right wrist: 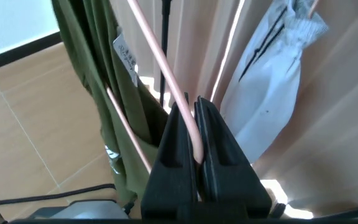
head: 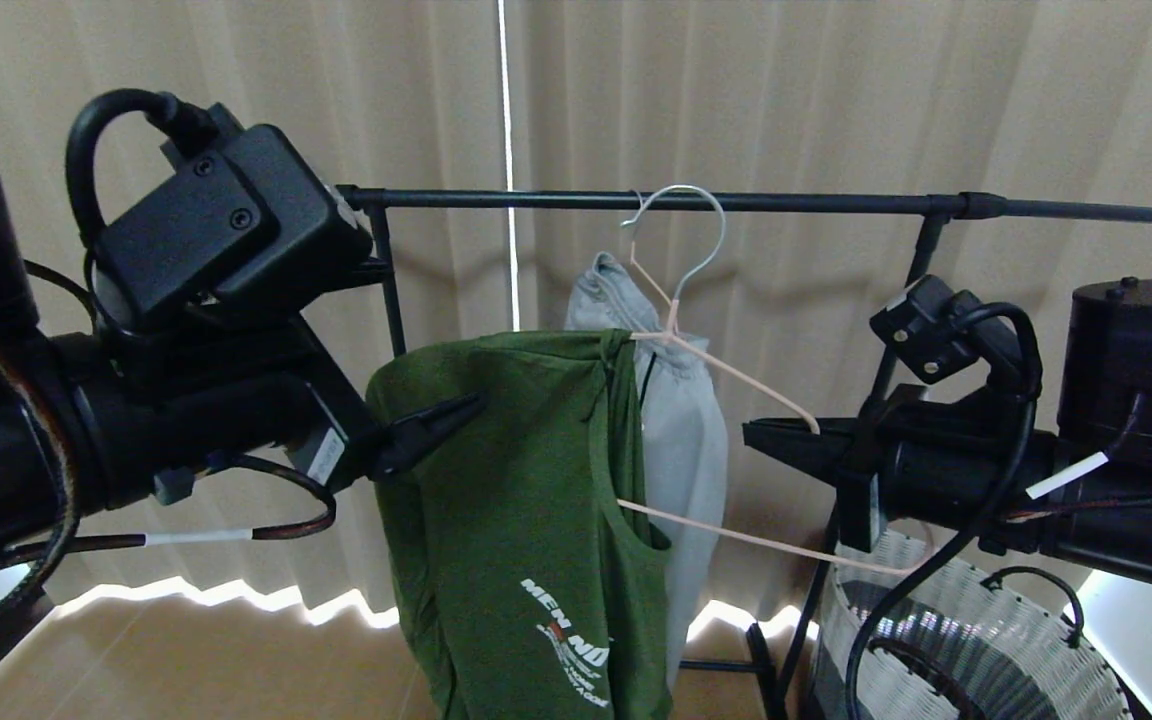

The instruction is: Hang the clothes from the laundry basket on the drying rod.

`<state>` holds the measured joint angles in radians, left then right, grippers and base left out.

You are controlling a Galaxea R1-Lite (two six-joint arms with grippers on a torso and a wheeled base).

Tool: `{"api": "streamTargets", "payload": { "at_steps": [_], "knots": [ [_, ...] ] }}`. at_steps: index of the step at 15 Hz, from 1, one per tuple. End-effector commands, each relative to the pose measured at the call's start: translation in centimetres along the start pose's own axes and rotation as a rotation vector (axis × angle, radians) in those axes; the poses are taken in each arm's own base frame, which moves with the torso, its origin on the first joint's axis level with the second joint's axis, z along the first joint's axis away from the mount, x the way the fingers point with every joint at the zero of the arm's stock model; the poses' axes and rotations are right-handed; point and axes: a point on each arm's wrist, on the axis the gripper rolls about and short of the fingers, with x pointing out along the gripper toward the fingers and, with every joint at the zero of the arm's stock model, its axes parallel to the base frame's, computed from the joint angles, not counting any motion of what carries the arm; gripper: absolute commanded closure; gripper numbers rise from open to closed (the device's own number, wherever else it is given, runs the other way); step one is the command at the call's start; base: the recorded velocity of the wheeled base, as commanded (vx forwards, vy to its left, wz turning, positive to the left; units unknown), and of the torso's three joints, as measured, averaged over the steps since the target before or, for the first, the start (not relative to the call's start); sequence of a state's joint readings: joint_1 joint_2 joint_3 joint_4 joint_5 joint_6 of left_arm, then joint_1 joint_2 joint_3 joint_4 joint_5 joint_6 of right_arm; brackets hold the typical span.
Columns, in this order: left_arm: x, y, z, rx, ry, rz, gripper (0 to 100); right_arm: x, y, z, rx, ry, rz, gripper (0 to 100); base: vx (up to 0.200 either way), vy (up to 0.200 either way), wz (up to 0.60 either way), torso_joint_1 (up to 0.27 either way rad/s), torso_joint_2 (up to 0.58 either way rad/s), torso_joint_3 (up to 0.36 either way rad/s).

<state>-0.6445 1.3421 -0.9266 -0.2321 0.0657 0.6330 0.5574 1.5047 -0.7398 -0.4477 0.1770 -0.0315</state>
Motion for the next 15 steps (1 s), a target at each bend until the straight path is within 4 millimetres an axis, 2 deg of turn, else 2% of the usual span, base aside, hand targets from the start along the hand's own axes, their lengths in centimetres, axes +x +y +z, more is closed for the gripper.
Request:
{"api": "streamTargets", "payload": {
  "at_steps": [1,4,8,15],
  "knots": [
    [1.3,0.2,-0.9,0.039,0.046,0.003,0,-0.1,0.0,0.1,-0.004,-0.007,0.002,100,0.000,0.000,0.00,0.000,0.00,0.000],
    [2.3,-0.1,-1.4,0.070,0.072,-0.012,0,0.1,0.5,0.3,-0.013,-0.017,0.020,100,0.000,0.000,0.00,0.000,0.00,0.000],
    [4.2,0.3,-1.1,0.066,0.060,0.005,0,0.4,1.7,0.5,-0.035,-0.057,0.102,100,0.000,0.000,0.00,0.000,0.00,0.000],
    [4.3,0.4,-1.0,0.064,0.059,0.008,0,0.9,2.2,0.2,-0.064,-0.045,0.131,100,0.000,0.000,0.00,0.000,0.00,0.000]
  ]
}}
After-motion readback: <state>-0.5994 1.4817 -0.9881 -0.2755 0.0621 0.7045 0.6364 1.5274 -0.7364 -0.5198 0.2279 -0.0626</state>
